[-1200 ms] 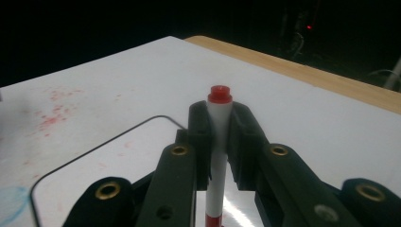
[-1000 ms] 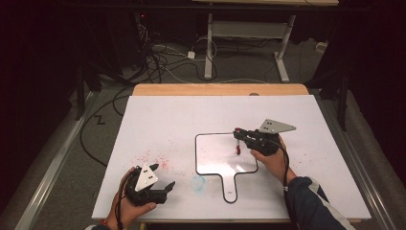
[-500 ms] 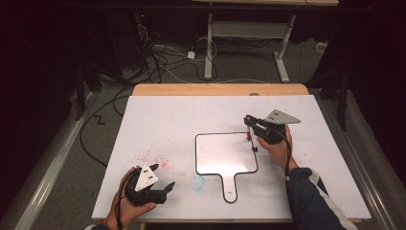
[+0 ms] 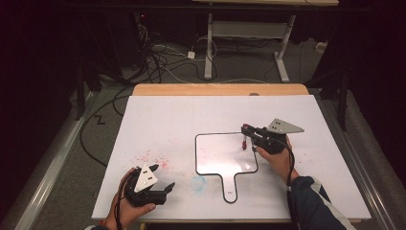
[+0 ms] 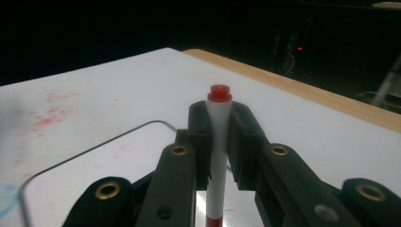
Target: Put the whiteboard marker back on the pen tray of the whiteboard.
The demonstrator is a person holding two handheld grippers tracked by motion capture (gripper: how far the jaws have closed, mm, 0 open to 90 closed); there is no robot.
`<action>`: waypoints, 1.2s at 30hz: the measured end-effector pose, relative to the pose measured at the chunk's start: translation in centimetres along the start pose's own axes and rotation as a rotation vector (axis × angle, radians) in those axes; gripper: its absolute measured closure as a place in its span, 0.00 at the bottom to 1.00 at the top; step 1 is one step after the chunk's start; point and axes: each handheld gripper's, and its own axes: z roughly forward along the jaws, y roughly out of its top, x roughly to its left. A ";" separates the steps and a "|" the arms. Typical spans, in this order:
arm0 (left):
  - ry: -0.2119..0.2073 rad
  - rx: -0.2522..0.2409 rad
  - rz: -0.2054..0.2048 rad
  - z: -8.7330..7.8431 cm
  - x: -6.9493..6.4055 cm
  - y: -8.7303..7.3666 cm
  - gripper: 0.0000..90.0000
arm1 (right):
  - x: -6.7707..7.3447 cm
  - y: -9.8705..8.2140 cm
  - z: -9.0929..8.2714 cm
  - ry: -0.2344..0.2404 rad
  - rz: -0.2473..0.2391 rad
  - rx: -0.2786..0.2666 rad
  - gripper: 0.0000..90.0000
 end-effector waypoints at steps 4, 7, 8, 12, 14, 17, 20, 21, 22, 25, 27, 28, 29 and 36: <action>-0.005 0.001 0.013 0.1 -0.2 0.2 0.21 | 1.9 0.0 -0.2 0.071 -0.029 0.004 0.90; -0.009 0.006 0.017 0.2 -0.2 0.2 0.21 | 2.8 0.0 -0.5 0.093 -0.056 0.014 0.90; -0.011 0.006 0.017 0.2 -0.2 0.2 0.21 | 2.9 0.0 -0.7 0.088 -0.063 0.014 0.90; -0.011 0.005 0.018 0.2 -0.2 0.2 0.21 | 1.8 -0.2 -1.2 0.015 -0.069 0.007 0.90; -0.011 0.003 0.018 0.1 -0.3 0.2 0.21 | 1.3 -0.4 -1.4 0.009 -0.041 -0.001 0.90; -0.011 0.006 0.017 0.2 -0.2 0.2 0.21 | 2.2 -0.4 -1.6 0.035 -0.062 0.008 0.90; -0.012 0.009 0.019 0.2 -0.3 0.2 0.21 | 3.4 -0.5 -2.0 0.086 -0.069 0.009 0.90; -0.013 0.008 0.020 0.2 -0.3 0.2 0.21 | 3.8 -0.4 -2.2 0.095 -0.079 0.015 0.90; -0.013 0.006 0.020 0.2 -0.3 0.2 0.21 | 4.0 -0.4 -2.3 0.100 -0.090 0.016 0.90; -0.013 0.007 0.020 0.2 -0.3 0.2 0.21 | 3.8 -0.5 -2.5 0.080 -0.100 0.013 0.90; -0.015 0.010 0.023 0.3 -0.3 0.2 0.21 | 3.0 -0.5 -2.5 0.035 -0.107 0.012 0.90; -0.014 0.011 0.024 0.3 -0.3 0.2 0.21 | 2.6 -0.5 -2.5 0.015 -0.105 0.012 0.90; -0.015 0.011 0.024 0.3 -0.3 0.2 0.21 | 2.1 -0.6 -2.5 -0.008 -0.100 0.008 0.90; -0.017 0.014 0.020 0.4 -0.3 0.2 0.21 | 1.1 -0.8 -2.4 -0.043 -0.076 -0.009 0.90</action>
